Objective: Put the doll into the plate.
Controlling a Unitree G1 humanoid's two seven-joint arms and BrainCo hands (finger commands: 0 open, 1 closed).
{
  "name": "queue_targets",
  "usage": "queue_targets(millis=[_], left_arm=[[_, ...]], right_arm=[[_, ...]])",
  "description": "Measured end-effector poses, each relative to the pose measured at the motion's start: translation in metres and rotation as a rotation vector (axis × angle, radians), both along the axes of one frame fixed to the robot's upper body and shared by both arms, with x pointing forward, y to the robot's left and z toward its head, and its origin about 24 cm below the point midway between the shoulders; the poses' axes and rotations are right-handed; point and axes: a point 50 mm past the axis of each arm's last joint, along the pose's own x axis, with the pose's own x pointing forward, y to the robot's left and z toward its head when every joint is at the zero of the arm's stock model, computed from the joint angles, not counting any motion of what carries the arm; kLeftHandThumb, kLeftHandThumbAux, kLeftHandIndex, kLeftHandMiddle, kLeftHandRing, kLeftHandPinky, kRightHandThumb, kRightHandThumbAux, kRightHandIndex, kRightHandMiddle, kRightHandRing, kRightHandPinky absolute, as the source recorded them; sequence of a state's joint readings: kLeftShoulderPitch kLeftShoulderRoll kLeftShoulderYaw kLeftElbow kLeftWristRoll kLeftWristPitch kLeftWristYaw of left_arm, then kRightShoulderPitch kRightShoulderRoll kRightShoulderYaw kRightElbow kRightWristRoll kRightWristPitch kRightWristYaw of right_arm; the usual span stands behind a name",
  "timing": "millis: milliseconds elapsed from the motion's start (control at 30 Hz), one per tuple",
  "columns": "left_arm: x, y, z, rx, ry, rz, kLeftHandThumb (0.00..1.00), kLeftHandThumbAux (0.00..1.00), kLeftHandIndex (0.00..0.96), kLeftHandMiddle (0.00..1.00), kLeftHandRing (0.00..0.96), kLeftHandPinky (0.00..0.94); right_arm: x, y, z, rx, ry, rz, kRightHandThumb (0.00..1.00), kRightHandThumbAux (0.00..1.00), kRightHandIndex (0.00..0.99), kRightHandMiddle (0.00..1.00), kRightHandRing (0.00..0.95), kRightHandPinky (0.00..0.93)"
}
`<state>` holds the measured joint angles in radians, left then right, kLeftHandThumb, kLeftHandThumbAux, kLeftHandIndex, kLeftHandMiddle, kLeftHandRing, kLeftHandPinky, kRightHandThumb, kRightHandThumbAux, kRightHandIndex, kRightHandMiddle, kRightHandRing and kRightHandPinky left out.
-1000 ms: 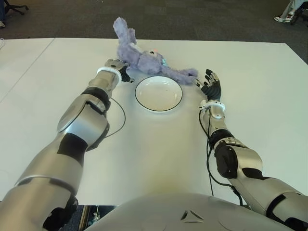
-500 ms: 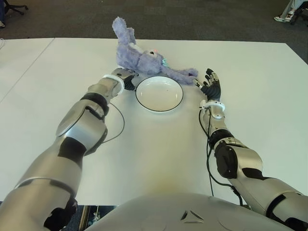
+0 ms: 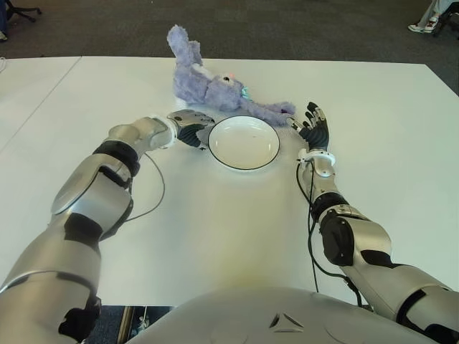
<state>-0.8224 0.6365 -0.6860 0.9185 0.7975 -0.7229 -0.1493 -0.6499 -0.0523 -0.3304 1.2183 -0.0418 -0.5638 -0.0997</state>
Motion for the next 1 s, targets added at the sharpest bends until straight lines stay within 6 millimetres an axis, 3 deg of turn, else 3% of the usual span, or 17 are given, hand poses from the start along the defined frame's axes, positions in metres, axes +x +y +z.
queue_targets(millis=[267,367,633,867,1000], left_arm=[[-0.021,0.008,0.02,0.018,0.029,-0.039,0.306,0.33,0.0,0.0,0.0,0.03],[-0.028,0.009,0.031,0.026,-0.005,-0.061,0.2,0.328,0.0,0.0,0.0,0.018],[-0.037,0.011,0.062,0.062,-0.33,-0.159,0.084,0.361,0.0,0.0,0.0,0.0],[-0.027,0.014,0.084,0.084,-0.624,-0.203,0.035,0.366,0.0,0.0,0.0,0.0],[-0.018,0.012,0.107,0.068,-0.789,-0.236,0.014,0.364,0.0,0.0,0.0,0.0]], right_arm=[[0.0,0.001,0.0,-0.011,-0.001,0.0,0.15,0.895,0.109,0.089,0.058,0.054],[0.0,0.001,0.0,-0.013,0.0,-0.003,0.148,0.897,0.108,0.084,0.054,0.046],[0.0,0.0,0.0,-0.012,0.0,-0.006,0.138,0.893,0.119,0.081,0.053,0.047],[0.0,0.0,0.0,-0.01,0.0,-0.006,0.176,0.89,0.143,0.089,0.054,0.037],[0.0,0.0,0.0,-0.008,0.0,-0.006,0.212,0.89,0.162,0.1,0.057,0.037]])
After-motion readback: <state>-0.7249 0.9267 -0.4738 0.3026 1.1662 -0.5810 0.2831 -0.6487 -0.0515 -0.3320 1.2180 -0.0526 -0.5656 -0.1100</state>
